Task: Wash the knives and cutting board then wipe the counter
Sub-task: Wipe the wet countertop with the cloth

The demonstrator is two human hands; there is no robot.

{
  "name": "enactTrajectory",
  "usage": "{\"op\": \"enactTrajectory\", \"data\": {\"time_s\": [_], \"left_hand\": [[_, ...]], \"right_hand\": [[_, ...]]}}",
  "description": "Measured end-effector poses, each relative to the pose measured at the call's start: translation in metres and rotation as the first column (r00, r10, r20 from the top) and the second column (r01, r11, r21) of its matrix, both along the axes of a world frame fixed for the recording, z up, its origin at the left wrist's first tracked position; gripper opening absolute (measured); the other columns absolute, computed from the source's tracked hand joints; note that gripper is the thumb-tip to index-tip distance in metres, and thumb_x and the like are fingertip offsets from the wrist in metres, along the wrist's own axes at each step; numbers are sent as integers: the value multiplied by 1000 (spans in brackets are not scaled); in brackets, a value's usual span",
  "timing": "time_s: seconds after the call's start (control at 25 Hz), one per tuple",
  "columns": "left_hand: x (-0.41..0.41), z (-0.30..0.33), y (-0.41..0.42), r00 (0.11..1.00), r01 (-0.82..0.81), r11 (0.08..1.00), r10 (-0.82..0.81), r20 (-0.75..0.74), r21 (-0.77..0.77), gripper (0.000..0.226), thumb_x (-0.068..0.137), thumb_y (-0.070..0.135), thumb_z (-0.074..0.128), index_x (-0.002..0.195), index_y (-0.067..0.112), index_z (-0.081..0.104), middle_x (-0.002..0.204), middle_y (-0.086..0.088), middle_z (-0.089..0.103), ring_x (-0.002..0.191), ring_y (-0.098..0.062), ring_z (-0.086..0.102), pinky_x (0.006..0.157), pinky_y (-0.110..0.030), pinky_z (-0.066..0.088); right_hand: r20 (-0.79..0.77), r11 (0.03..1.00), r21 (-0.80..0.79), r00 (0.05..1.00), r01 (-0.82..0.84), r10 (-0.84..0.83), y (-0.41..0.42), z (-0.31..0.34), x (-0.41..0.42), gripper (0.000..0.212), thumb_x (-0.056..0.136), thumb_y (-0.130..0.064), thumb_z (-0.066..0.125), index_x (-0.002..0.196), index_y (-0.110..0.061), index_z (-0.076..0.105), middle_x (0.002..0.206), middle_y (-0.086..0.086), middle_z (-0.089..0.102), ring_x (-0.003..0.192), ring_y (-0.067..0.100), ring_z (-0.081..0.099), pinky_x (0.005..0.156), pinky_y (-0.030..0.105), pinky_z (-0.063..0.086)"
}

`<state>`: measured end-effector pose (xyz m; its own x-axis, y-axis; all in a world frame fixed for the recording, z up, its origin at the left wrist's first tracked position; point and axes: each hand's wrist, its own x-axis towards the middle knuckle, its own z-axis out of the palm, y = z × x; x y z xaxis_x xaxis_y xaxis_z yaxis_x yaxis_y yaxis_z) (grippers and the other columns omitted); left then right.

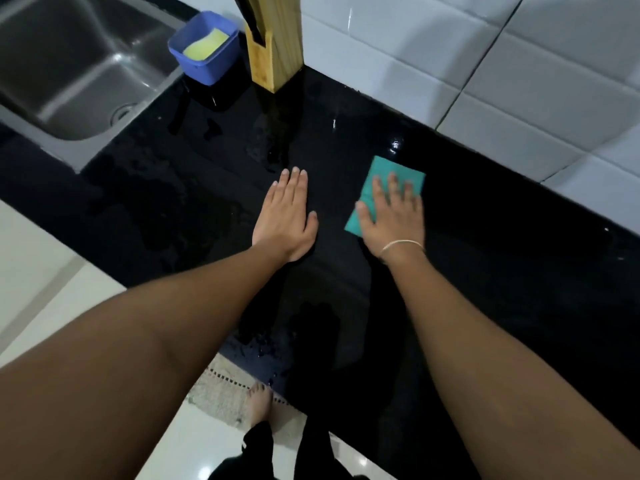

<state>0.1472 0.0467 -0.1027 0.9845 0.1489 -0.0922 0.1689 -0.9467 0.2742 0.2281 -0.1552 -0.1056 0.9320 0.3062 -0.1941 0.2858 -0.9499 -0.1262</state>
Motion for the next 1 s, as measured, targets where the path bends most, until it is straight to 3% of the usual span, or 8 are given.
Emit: {"op": "enactTrajectory", "data": {"time_s": [0.12, 0.28, 0.36, 0.48, 0.64, 0.8, 1.0], "left_hand": [[0, 0, -1, 1000, 4, 1000, -4, -16, 14, 74, 100, 40, 28, 158, 4, 1, 167, -12, 1, 154, -23, -5, 126, -41, 4], [1, -9, 0, 1000, 4, 1000, -5, 17, 15, 76, 98, 42, 26, 158, 3, 3, 167, -13, 4, 155, -24, -3, 126, -41, 6], [3, -13, 0, 999, -6, 1000, 5, 34, 27, 76, 97, 42, 27, 158, 4, 4, 167, -12, 6, 155, -24, -1, 126, -41, 6], [5, -15, 3, 998, -8, 1000, 7, 58, 23, 79, 93, 39, 31, 158, 3, 5, 166, -13, 10, 155, -23, 2, 126, -40, 7], [3, -3, 1, 996, -18, 997, 24, 88, -76, 83, 87, 28, 39, 158, 3, 4, 166, -14, 9, 154, -22, 5, 126, -38, 7], [2, 2, -3, 998, -36, 999, 37, 42, -35, 81, 89, 28, 36, 158, 3, 2, 167, -13, 7, 154, -22, 3, 126, -37, 6], [5, -3, 0, 999, -19, 1000, 19, 42, 7, 79, 90, 33, 33, 158, 3, 6, 166, -12, 13, 154, -23, 5, 126, -40, 9]], "right_hand": [[3, 982, -49, 984, 180, -180, -32, -2, 28, 70, 97, -60, 15, 158, -26, 8, 166, 8, 2, 151, 35, 2, 121, 53, 6], [-11, 931, 7, 931, 364, -364, 27, -6, 89, 75, 95, -62, 15, 158, -23, 6, 165, 12, -3, 150, 41, -5, 119, 59, -5], [-19, 957, 27, 957, 289, -288, 74, -8, 108, 75, 95, -62, 17, 158, -23, 8, 165, 13, -1, 149, 43, -6, 118, 60, -6], [-5, 1000, 18, 1000, 23, -23, 140, -8, 103, 72, 97, -61, 18, 158, -24, 8, 165, 12, 1, 149, 43, -4, 118, 60, -3], [-21, 971, 3, 970, -241, 241, 131, 0, 73, 70, 98, -62, 12, 158, -28, 4, 166, 6, -1, 151, 37, -5, 120, 56, -2], [30, 994, -15, 993, -110, 111, 58, -1, 52, 70, 97, -62, 10, 158, -28, 7, 166, 3, 3, 152, 32, -3, 120, 56, -3], [-43, 997, -77, 999, 20, -24, 32, 2, 105, 75, 95, -65, 10, 158, -25, -1, 166, 8, -6, 151, 36, -8, 120, 58, -5]]}}
